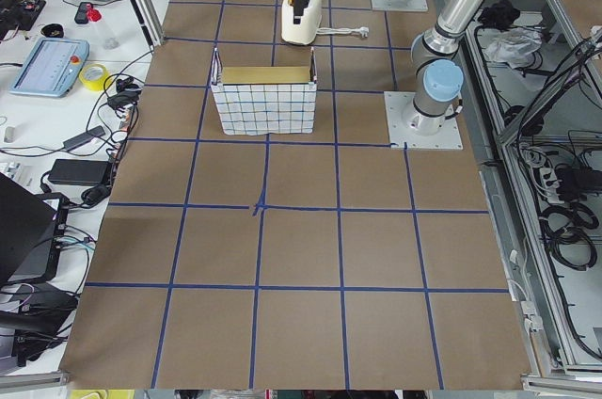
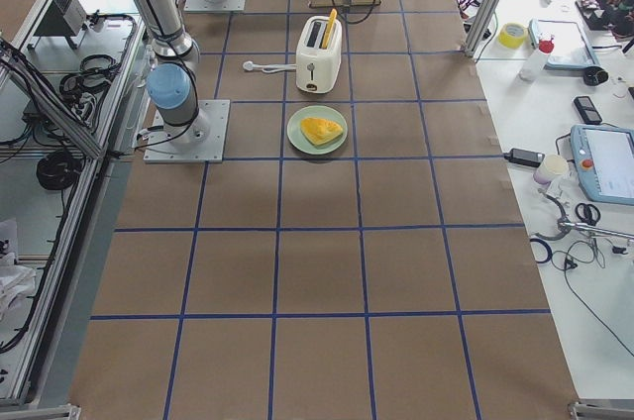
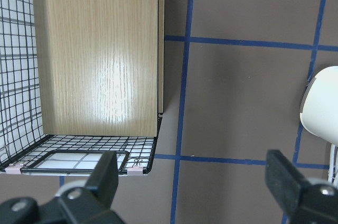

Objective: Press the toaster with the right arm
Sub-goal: 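Move the right gripper down toward the toaster's side lever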

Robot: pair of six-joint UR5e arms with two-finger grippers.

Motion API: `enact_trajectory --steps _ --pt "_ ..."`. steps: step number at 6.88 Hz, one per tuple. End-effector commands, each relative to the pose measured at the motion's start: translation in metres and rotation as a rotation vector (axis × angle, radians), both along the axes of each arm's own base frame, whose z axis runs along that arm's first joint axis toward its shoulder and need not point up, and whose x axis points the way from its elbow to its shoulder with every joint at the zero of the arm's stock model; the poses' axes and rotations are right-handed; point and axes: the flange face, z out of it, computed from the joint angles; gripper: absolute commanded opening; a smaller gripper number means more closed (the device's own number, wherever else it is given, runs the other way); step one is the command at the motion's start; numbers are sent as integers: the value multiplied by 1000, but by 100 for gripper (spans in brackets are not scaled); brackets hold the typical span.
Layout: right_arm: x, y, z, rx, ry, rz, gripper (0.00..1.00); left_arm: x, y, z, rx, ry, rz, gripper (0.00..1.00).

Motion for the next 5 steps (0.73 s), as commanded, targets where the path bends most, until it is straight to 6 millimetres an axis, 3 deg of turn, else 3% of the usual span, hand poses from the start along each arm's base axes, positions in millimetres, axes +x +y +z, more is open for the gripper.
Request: enact_trajectory --steps 1,2,3,5 --pt "-61 -6 -19 116 -272 -20 0 0 0 0 0 -2 0 100" --pt "-91 -3 -33 148 -357 -7 0 0 0 0 0 0 0 100" --pt "-99 6 -64 190 -456 48 0 0 0 0 0 0 0 100" --pt "-104 17 -96 206 -561 107 0 0 0 0 0 0 0 100"
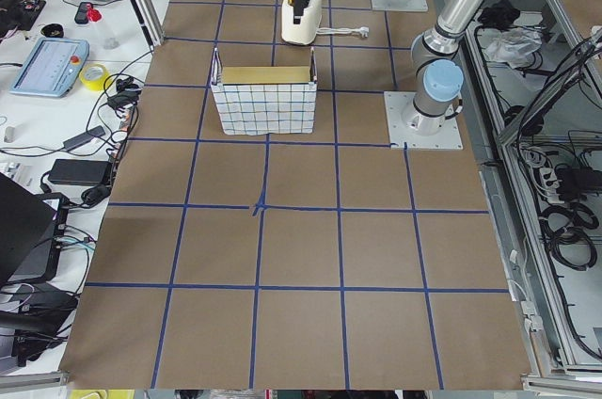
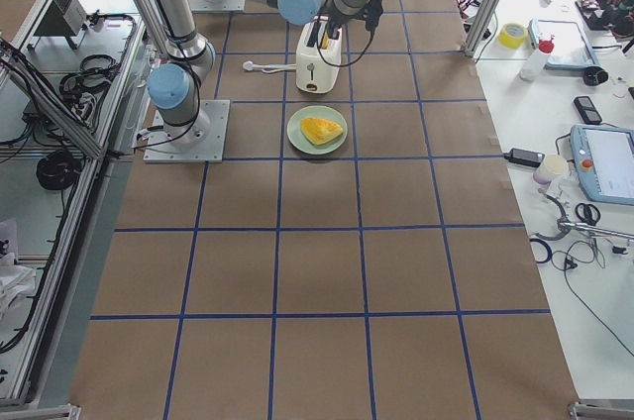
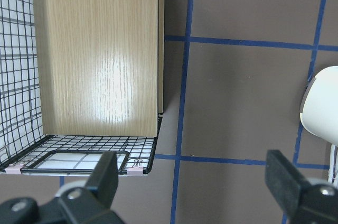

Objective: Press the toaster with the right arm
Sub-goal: 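Move the right gripper down toward the toaster's side lever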

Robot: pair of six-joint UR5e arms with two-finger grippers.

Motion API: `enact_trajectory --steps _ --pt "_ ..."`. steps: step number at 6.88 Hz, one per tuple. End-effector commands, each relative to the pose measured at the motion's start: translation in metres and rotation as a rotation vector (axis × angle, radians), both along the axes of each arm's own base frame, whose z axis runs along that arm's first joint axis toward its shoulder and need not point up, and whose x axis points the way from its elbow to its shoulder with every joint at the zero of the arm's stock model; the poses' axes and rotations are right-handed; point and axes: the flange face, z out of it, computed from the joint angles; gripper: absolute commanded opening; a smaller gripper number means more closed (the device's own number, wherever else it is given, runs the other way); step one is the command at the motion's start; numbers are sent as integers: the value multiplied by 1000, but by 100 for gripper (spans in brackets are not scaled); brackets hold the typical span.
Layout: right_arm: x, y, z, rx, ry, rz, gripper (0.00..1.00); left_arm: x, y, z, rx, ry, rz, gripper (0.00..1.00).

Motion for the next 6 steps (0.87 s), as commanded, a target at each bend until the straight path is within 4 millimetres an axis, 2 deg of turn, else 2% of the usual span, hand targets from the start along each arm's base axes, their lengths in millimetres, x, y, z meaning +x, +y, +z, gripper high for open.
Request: enact_trajectory --steps 1,2,4,6 --pt "-15 13 -37 -6 -147 31 0 0 0 0 0 0 0 100" --pt "-32 24 -64 0 -203 29 0 0 0 0 0 0 0 100" --pt "-43 48 -116 -11 -311 26 0 0 0 0 0 0 0 100" --pt "-43 53 -137 -60 -331 58 0 0 0 0 0 0 0 100"
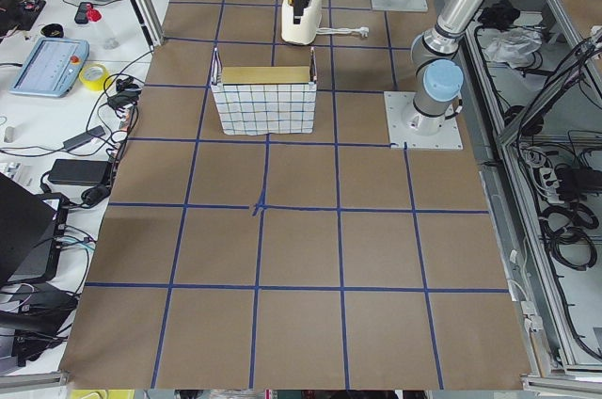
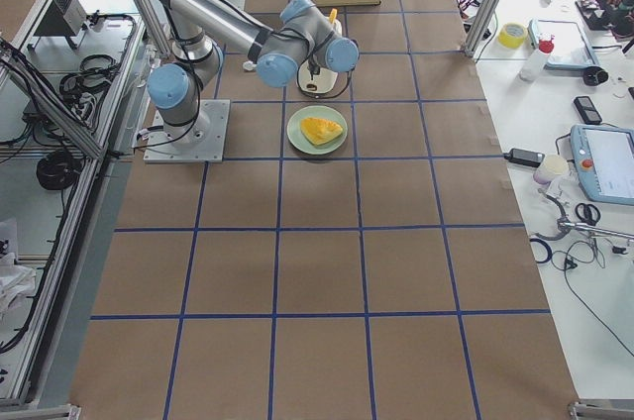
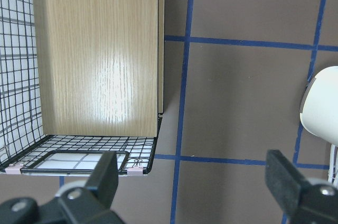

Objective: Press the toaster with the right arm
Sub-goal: 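Move the right gripper down toward the toaster's side lever, then push the toaster lever down with the right gripper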

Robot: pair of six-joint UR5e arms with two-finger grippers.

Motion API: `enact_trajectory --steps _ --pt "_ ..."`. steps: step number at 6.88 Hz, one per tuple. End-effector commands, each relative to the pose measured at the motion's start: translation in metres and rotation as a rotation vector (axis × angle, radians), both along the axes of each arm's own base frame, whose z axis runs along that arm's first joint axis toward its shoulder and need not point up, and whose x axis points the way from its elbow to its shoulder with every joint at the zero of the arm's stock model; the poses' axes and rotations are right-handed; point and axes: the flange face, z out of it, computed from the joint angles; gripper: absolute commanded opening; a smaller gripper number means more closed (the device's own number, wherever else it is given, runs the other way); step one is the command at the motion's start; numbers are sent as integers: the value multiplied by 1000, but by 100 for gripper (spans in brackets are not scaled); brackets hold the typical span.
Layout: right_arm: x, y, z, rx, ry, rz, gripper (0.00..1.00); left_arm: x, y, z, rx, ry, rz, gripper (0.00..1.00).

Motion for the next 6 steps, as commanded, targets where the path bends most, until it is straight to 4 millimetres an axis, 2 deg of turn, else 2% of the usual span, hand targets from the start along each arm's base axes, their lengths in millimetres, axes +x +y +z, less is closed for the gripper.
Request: enact_trajectory --steps 1,6 --pt "-3 4 -33 -43 -44 15 0 0 0 0 0 -2 0 100" --pt "-2 1 -54 -60 -63 -1 0 0 0 0 0 0 0 100"
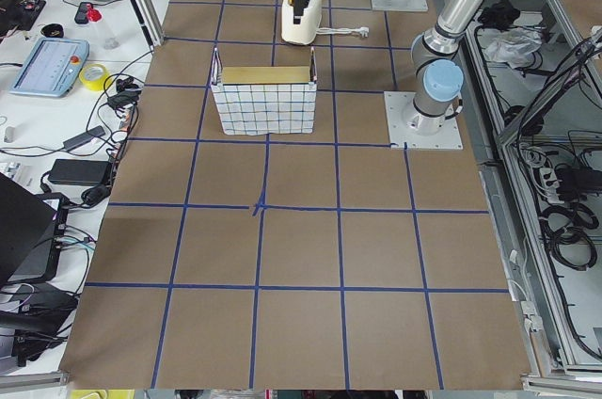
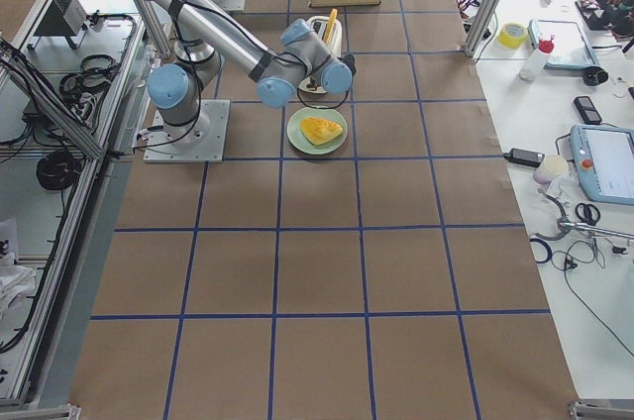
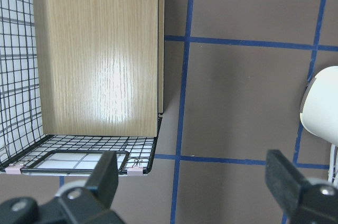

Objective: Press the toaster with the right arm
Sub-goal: 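Push the toaster lever down with the right gripper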

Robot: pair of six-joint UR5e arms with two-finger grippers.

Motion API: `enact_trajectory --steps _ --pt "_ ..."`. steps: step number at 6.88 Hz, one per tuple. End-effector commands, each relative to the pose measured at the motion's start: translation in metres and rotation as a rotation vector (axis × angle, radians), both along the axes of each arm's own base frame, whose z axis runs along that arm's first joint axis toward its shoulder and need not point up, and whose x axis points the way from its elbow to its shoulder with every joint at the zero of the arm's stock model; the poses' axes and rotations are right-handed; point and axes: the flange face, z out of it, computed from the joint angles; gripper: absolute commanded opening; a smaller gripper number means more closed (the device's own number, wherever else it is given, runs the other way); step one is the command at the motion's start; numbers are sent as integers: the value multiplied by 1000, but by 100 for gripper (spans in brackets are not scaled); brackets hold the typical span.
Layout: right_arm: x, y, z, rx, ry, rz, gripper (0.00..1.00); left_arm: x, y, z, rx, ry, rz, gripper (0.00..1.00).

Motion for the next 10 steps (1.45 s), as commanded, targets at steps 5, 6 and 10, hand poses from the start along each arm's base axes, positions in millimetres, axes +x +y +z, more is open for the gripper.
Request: enact_trajectory --steps 5,6,10 --pt "-1 2 -28 -17 24 10 0 0 0 0 0 0 0 100" --pt "-1 2 -31 -16 27 14 0 0 0 0 0 0 0 100" --pt "-6 -4 -46 -24 46 25 0 0 0 0 0 0 0 100"
